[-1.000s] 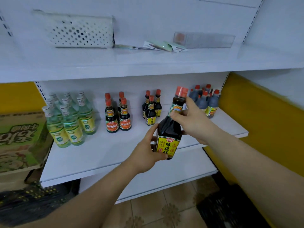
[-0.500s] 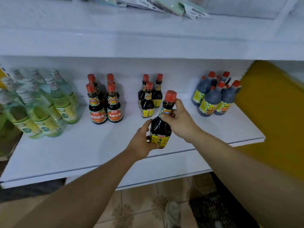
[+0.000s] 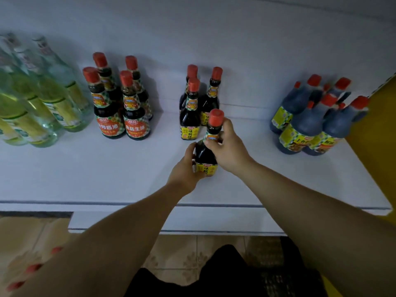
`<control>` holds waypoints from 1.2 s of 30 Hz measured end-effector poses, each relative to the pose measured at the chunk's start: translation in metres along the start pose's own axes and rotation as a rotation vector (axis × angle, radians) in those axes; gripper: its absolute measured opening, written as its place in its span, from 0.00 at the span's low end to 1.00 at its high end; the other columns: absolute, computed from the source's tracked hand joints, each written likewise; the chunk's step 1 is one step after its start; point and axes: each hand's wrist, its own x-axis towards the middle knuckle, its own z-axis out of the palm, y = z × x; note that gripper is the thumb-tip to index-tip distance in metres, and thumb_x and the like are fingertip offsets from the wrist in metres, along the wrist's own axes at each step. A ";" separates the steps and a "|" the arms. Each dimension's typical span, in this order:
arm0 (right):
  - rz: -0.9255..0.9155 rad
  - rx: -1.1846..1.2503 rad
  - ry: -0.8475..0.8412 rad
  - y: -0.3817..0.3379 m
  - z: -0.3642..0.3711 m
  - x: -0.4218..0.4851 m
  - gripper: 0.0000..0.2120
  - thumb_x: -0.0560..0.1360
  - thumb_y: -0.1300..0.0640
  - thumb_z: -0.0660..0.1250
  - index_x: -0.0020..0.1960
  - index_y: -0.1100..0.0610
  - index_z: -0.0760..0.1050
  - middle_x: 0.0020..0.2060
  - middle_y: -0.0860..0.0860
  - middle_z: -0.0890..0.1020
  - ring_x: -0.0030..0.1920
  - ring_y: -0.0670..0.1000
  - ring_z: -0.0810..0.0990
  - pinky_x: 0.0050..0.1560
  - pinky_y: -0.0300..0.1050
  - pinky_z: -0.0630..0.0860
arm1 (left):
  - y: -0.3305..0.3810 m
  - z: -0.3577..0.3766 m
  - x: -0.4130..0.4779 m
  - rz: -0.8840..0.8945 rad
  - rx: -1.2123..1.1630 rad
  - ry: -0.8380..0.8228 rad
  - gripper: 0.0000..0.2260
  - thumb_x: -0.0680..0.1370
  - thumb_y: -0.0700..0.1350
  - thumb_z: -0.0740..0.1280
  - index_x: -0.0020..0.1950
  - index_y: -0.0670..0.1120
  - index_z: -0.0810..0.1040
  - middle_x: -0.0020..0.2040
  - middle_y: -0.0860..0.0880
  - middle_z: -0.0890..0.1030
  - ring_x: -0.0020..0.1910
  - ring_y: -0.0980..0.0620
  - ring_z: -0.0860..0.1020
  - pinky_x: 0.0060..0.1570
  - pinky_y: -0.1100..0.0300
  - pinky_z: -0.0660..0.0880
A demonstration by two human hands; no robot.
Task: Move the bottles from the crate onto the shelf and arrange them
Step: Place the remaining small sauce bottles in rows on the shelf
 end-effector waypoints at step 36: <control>-0.077 0.097 0.111 0.039 -0.002 0.130 0.28 0.74 0.60 0.68 0.70 0.48 0.61 0.57 0.52 0.78 0.57 0.53 0.78 0.59 0.51 0.74 | 0.020 -0.036 0.066 -0.099 0.010 0.186 0.43 0.72 0.46 0.73 0.78 0.50 0.50 0.76 0.50 0.58 0.73 0.48 0.61 0.63 0.61 0.63</control>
